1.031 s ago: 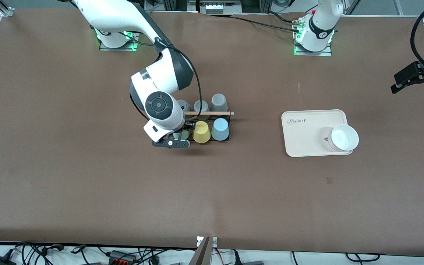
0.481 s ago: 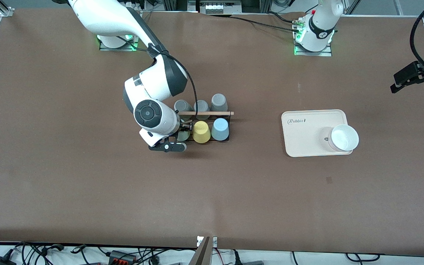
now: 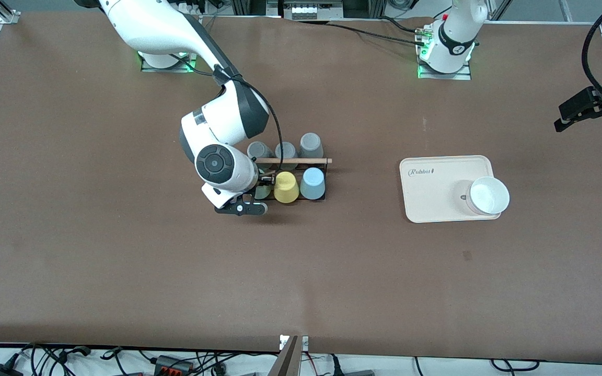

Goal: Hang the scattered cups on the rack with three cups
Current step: 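Lower the teal cup onto the rack beside the yellow cup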

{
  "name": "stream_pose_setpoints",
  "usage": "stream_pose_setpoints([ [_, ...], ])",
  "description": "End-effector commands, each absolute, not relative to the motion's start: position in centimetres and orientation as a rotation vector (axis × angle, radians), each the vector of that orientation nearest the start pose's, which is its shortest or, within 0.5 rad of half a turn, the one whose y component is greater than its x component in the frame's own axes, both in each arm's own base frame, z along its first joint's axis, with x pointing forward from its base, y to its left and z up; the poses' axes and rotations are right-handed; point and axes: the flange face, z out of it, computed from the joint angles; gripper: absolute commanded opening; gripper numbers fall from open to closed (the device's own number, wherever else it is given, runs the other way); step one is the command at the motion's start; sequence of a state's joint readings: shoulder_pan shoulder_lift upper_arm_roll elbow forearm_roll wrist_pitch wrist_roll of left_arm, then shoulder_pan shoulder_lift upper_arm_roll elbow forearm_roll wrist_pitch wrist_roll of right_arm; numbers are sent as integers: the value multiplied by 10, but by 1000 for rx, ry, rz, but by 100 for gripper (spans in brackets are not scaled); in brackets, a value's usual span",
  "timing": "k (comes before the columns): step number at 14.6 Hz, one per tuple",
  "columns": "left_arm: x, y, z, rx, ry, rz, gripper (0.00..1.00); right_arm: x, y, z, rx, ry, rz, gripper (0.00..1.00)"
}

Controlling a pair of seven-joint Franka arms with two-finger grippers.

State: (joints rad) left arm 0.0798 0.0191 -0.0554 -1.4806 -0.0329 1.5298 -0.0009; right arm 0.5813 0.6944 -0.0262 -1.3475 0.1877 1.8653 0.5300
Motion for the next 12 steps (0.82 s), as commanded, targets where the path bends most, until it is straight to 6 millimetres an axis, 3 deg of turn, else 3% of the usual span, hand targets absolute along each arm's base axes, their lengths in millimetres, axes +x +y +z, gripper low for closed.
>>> stream_pose_setpoints([
  [1,554,11,660,-3156,-18,-46,100,601,394,307,-3059,55,371,99],
  [3,554,10,660,-3157,-15,-46,100,602,392,314,-3057,66,365,100],
  [7,554,11,660,-3156,-18,-46,100,618,381,362,-3057,129,308,100],
  [9,554,11,660,-3157,-18,-46,100,634,361,399,-3066,153,264,100],
  [12,554,9,660,-3156,-15,-46,100,665,298,418,-3118,192,200,100],
])
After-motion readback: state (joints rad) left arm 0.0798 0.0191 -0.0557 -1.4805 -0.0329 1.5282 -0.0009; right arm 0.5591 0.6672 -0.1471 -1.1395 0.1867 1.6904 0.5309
